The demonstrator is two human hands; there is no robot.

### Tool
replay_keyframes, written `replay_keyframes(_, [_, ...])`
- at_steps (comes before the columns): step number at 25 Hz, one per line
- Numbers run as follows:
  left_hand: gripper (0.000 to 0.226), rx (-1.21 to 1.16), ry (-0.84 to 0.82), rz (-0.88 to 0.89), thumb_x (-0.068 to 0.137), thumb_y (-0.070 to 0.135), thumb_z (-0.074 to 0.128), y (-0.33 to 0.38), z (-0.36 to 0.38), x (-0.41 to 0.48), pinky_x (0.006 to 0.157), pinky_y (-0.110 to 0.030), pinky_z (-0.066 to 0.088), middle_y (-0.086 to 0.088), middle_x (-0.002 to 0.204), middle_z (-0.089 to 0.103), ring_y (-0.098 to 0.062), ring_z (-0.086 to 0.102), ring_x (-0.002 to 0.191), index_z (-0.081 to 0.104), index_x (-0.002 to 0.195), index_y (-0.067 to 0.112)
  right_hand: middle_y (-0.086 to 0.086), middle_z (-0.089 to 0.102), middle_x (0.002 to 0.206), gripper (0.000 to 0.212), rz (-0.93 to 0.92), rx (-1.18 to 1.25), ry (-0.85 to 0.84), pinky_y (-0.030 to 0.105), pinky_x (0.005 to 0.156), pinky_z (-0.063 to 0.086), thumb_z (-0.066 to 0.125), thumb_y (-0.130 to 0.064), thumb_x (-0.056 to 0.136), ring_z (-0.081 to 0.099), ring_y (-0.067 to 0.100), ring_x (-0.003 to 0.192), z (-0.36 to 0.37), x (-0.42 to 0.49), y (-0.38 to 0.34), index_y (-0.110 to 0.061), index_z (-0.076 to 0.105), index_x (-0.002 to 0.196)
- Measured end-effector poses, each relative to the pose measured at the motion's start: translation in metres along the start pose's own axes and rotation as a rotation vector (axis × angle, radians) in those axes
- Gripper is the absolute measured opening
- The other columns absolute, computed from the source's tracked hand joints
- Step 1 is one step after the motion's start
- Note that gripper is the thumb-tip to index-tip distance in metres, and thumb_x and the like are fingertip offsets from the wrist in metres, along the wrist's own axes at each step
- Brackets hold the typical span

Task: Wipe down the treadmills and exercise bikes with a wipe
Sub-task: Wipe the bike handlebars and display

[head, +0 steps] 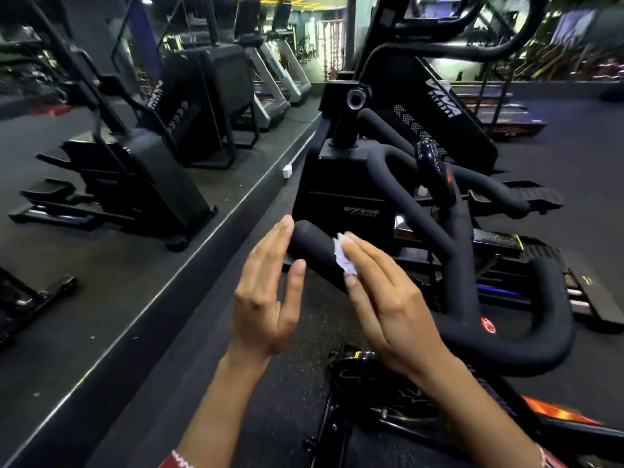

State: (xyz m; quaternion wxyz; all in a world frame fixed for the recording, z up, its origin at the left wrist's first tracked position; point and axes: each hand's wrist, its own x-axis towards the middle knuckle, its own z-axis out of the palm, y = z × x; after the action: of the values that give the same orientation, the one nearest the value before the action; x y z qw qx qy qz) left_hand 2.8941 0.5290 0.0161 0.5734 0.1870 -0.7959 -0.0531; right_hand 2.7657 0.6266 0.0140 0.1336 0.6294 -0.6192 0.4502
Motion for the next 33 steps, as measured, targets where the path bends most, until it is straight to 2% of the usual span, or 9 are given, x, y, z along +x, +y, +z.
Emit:
replay_keyframes(6, [0.041, 0.107, -0.002, 0.114, 0.096, 0.01, 0.043, 0.005, 0.005, -0.009, 0.113, -0.038, 0.031, -0.024, 0.138, 0.043, -0.033, 0.039, 0.133, 0.041, 0.132, -0.01, 0.028, 0.045, 0.139, 0.04, -0.189, -0.099, 0.006, 0.038, 0.106, 0.041, 0.042, -0.006, 0.098, 0.046, 0.035, 0.13, 0.016, 0.013, -0.006, 0.012, 0.045, 0.134])
replay_keyframes(11, [0.039, 0.262, -0.075, 0.172, 0.098, 0.017, 0.041, 0.037, 0.032, -0.031, 0.117, -0.041, 0.02, -0.02, 0.139, 0.044, -0.025, 0.027, 0.141, 0.049, 0.129, -0.006, 0.025, 0.048, 0.139, 0.043, -0.156, -0.3, -0.065, 0.044, 0.099, 0.045, 0.056, -0.002, 0.091, 0.052, 0.036, 0.125, -0.03, -0.066, 0.045, 0.01, 0.048, 0.133])
replay_keyframes(14, [0.04, 0.311, -0.116, 0.134, 0.1, 0.021, 0.038, 0.069, 0.064, -0.051, 0.118, -0.04, 0.015, -0.02, 0.137, 0.046, -0.024, 0.025, 0.142, 0.055, 0.125, -0.005, 0.021, 0.051, 0.138, 0.039, -0.254, -0.371, -0.149, 0.045, 0.101, 0.043, 0.033, -0.007, 0.101, 0.054, 0.035, 0.122, -0.056, -0.086, 0.071, 0.005, 0.051, 0.133])
replay_keyframes(16, [0.043, 0.361, -0.143, 0.081, 0.102, 0.024, 0.034, 0.091, 0.084, -0.063, 0.119, -0.04, 0.011, -0.02, 0.136, 0.048, -0.029, 0.028, 0.14, 0.06, 0.122, -0.004, 0.017, 0.052, 0.138, 0.04, -0.338, -0.327, -0.211, 0.044, 0.103, 0.04, 0.032, -0.009, 0.102, 0.052, 0.033, 0.124, -0.074, -0.09, 0.088, 0.001, 0.053, 0.133])
replay_keyframes(18, [0.047, 0.396, -0.162, 0.017, 0.102, 0.027, 0.031, 0.114, 0.102, -0.071, 0.119, -0.04, 0.01, -0.02, 0.134, 0.05, -0.033, 0.032, 0.136, 0.061, 0.119, -0.005, 0.014, 0.052, 0.139, 0.038, -0.385, -0.236, -0.24, 0.043, 0.101, 0.044, 0.05, -0.012, 0.096, 0.051, 0.031, 0.126, -0.095, -0.093, 0.11, -0.002, 0.056, 0.132])
replay_keyframes(24, [0.053, 0.417, -0.151, -0.271, 0.102, 0.035, 0.032, 0.155, 0.12, -0.078, 0.119, -0.034, 0.009, -0.02, 0.136, 0.049, -0.029, 0.029, 0.138, 0.055, 0.126, -0.007, 0.011, 0.065, 0.122, 0.026, -0.557, 0.104, -0.3, 0.035, 0.094, 0.05, 0.057, -0.015, 0.094, 0.066, 0.025, 0.105, -0.159, -0.088, 0.182, 0.0, 0.069, 0.112])
replay_keyframes(28, [0.054, 0.426, -0.135, -0.358, 0.102, 0.035, 0.032, 0.171, 0.125, -0.078, 0.119, -0.031, 0.01, -0.017, 0.141, 0.045, -0.024, 0.028, 0.139, 0.049, 0.132, -0.007, 0.022, 0.048, 0.139, 0.046, -0.379, 0.289, -0.413, 0.027, 0.112, 0.032, 0.046, -0.025, 0.098, 0.048, 0.027, 0.128, -0.151, -0.035, 0.186, 0.007, 0.053, 0.13])
replay_keyframes(31, [0.055, 0.415, -0.105, -0.419, 0.102, 0.036, 0.032, 0.17, 0.126, -0.076, 0.119, -0.03, 0.011, -0.016, 0.144, 0.041, -0.023, 0.027, 0.14, 0.04, 0.137, -0.006, 0.022, 0.034, 0.149, 0.061, -0.578, 0.365, -0.735, 0.029, 0.12, 0.011, 0.024, -0.038, 0.102, 0.02, 0.024, 0.144, -0.105, -0.014, 0.158, 0.007, 0.037, 0.142])
replay_keyframes(33, [0.055, 0.455, -0.126, -0.421, 0.101, 0.036, 0.033, 0.169, 0.123, -0.072, 0.119, -0.029, 0.009, -0.015, 0.144, 0.041, -0.02, 0.025, 0.141, 0.041, 0.137, -0.005, 0.012, 0.048, 0.143, 0.056, -0.732, 0.224, -0.712, 0.043, 0.118, 0.016, 0.026, -0.038, 0.102, 0.032, 0.027, 0.14, -0.086, -0.01, 0.168, -0.001, 0.046, 0.139])
